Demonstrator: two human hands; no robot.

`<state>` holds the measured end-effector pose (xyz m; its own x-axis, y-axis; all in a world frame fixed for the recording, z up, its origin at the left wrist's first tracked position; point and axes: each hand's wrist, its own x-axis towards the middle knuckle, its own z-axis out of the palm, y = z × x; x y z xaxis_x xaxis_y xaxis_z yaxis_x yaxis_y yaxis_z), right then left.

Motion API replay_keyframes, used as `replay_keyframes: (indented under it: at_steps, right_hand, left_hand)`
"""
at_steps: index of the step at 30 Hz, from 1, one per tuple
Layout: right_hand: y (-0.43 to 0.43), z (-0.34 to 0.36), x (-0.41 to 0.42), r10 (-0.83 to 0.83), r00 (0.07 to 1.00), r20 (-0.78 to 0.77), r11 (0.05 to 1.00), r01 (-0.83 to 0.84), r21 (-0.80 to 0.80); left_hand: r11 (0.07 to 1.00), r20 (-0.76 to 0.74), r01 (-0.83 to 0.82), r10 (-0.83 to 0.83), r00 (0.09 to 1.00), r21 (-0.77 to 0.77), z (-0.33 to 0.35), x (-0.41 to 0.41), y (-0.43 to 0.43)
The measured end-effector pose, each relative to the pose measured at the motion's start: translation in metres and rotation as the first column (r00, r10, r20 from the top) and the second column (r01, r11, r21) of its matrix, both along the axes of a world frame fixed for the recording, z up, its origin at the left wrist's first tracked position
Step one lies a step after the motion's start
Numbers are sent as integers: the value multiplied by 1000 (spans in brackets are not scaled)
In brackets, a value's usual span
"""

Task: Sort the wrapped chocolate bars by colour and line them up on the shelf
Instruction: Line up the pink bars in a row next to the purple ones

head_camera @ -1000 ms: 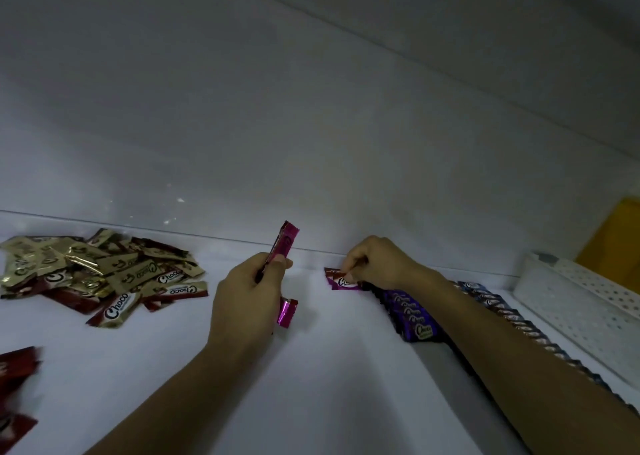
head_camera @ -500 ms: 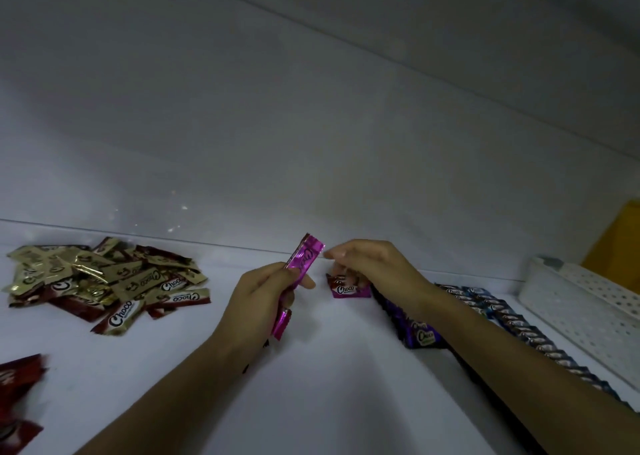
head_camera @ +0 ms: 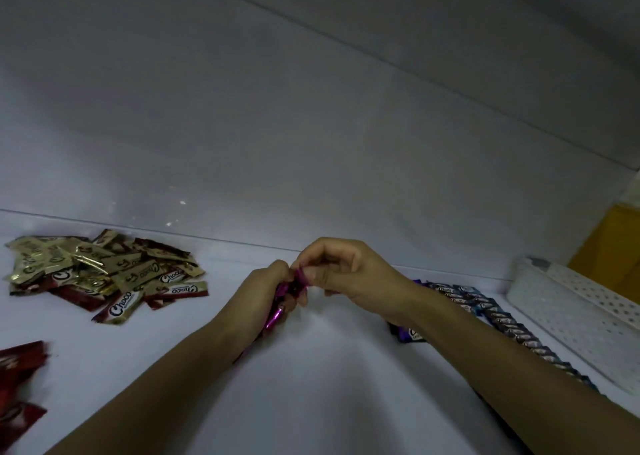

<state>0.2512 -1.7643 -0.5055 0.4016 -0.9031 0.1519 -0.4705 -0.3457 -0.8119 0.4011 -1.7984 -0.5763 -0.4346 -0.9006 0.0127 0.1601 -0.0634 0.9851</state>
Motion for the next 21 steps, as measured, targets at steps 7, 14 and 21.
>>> replay_keyframes:
  at_steps: [7, 14, 21]
  right_hand:
    - [-20, 4, -17, -184, 981, 55, 981, 187, -54]
    - [-57, -20, -77, -349, 645, -680, 937, 256, -238]
    - [-66, -27, -75, -351, 579, -736, 934, 164, -316]
  left_hand:
    - [989, 51, -115, 120, 991, -91, 3, -2, 5]
    - [968, 56, -208, 217, 975, -139, 3, -4, 5]
    - [967, 46, -212, 220, 974, -140, 2, -5, 4]
